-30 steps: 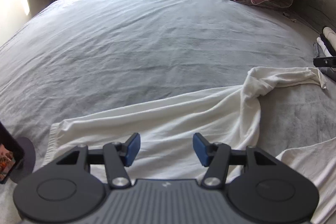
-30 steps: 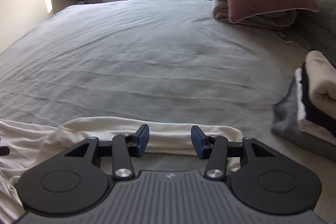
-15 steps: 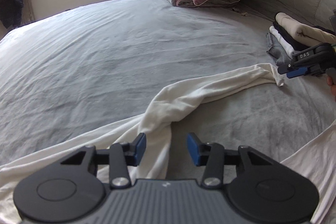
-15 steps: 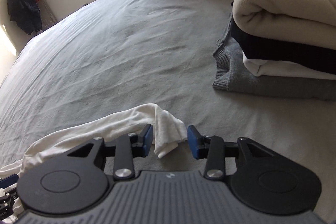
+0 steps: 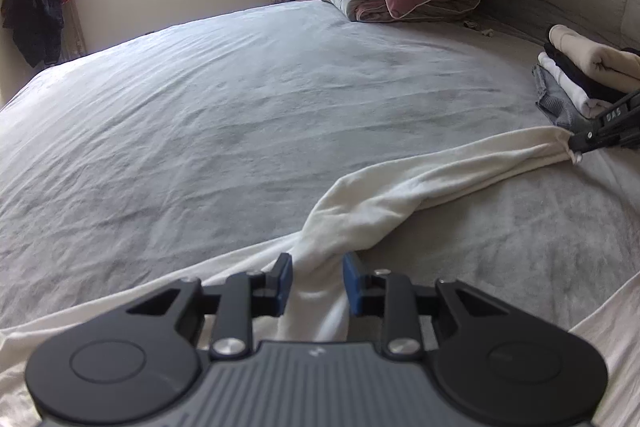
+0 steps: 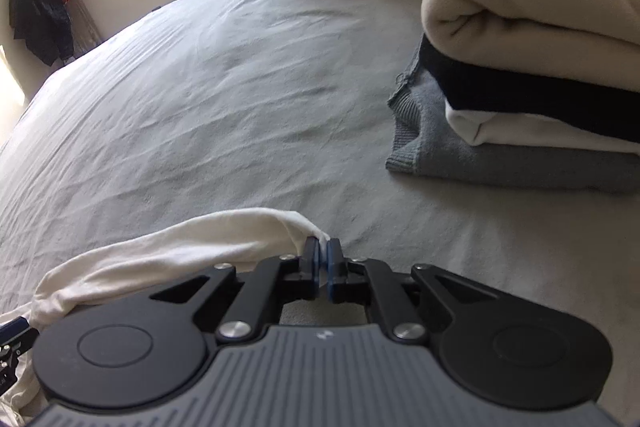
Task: Fold clothes
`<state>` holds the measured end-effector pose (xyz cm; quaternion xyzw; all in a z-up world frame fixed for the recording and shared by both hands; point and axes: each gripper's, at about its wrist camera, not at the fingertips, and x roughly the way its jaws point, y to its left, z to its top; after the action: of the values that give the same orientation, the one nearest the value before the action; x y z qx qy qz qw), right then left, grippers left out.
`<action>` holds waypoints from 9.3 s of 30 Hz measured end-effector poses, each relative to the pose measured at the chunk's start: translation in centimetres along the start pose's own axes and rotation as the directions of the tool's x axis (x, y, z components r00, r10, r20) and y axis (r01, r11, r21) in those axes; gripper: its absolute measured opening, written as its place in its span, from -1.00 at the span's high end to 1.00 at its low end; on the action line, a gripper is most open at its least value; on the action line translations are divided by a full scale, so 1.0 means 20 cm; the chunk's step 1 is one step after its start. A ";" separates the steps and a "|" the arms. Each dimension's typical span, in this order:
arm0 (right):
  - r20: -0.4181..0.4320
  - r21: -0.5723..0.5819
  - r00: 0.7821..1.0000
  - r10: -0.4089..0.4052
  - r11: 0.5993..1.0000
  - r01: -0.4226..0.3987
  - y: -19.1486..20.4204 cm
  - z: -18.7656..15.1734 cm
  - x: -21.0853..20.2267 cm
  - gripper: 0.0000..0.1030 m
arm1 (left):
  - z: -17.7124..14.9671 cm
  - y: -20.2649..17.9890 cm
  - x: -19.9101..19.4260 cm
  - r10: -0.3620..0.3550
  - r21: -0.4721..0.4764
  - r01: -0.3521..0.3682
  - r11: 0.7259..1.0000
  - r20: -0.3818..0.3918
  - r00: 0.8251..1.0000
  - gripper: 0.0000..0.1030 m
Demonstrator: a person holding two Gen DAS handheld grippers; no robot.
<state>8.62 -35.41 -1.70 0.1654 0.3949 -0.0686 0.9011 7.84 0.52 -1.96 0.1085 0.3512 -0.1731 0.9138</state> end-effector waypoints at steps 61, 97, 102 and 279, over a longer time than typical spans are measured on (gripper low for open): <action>-0.062 -0.206 0.996 0.057 0.976 -0.068 -0.15 -0.08 -0.11 0.08 | -0.04 0.24 -0.20 -0.231 0.082 0.236 0.968 -0.073 0.970 0.27; 0.172 -0.467 0.979 -0.112 0.865 0.181 0.16 -0.03 -0.02 0.96 | 0.26 0.11 0.19 -0.010 0.020 0.009 1.000 0.026 1.000 1.00; 0.199 -0.454 0.970 -0.141 0.864 0.218 0.17 0.11 0.09 0.97 | 0.30 0.16 0.25 0.073 -0.061 -0.069 0.996 0.066 0.995 1.00; -0.021 -0.156 1.000 -0.018 0.988 0.014 -0.31 -0.63 -0.60 -0.04 | -0.52 -0.05 -0.55 -0.407 0.057 0.409 0.911 -0.033 0.913 0.19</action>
<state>-9.80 -36.91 -2.52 0.0919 0.4105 -0.0428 0.9062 -6.39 5.57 -2.15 0.0633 0.3699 -0.3697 0.8500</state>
